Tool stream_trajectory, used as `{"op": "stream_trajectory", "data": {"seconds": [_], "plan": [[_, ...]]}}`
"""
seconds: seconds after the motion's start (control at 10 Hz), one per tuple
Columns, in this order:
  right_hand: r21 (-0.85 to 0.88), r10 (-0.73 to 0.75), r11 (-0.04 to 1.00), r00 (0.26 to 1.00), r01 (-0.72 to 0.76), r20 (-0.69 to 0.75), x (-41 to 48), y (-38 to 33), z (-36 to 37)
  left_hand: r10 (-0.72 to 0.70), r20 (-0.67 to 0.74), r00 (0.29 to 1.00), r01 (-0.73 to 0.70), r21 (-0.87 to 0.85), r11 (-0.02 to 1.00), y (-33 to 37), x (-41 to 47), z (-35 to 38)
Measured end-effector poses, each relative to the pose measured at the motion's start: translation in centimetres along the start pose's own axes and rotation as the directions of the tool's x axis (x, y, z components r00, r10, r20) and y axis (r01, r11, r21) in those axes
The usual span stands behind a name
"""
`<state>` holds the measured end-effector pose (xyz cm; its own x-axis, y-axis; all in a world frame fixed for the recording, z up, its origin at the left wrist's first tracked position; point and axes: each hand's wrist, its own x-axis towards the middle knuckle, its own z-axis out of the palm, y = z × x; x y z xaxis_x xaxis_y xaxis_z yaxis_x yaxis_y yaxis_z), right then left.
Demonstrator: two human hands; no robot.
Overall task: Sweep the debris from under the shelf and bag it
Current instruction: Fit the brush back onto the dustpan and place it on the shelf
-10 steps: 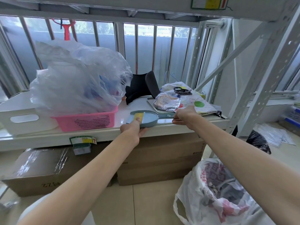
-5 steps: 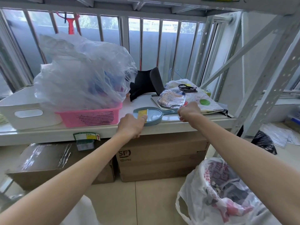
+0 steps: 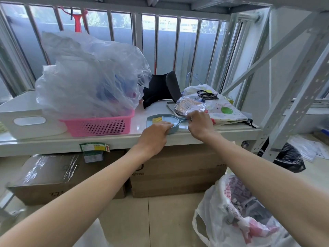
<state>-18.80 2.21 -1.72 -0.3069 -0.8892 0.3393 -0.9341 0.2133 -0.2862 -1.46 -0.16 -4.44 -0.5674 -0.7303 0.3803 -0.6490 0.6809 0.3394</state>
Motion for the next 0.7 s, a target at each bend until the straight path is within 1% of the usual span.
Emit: {"op": "stream_trajectory", "data": {"seconds": [0.2,0.4,0.5,0.6,0.7], "plan": [[-0.021,0.003,1.000,1.000,-0.003,0.026,0.3,-0.1,0.6,0.007,-0.014,1.000,-0.006,0.043,0.999,0.0,0.9,0.9],[0.016,-0.005,1.000,0.999,0.004,0.053,0.6,-0.2,0.3,0.013,-0.024,1.000,-0.011,0.069,0.998,-0.1,1.2,0.8],[0.079,-0.042,0.996,0.999,0.044,-0.023,-0.4,-0.7,-1.3,-0.021,-0.109,0.994,0.019,-0.024,1.000,0.6,0.4,-1.1],[0.264,-0.055,0.959,0.983,0.100,-0.175,-2.4,-2.3,-5.4,0.007,-0.299,0.954,-0.072,-0.209,0.975,2.0,-1.1,-5.5],[0.525,-0.002,0.816,0.909,0.243,-0.417,-6.4,-3.6,-12.9,-0.013,-0.567,0.824,-0.232,-0.356,0.905,3.6,-4.1,-11.1]]}}
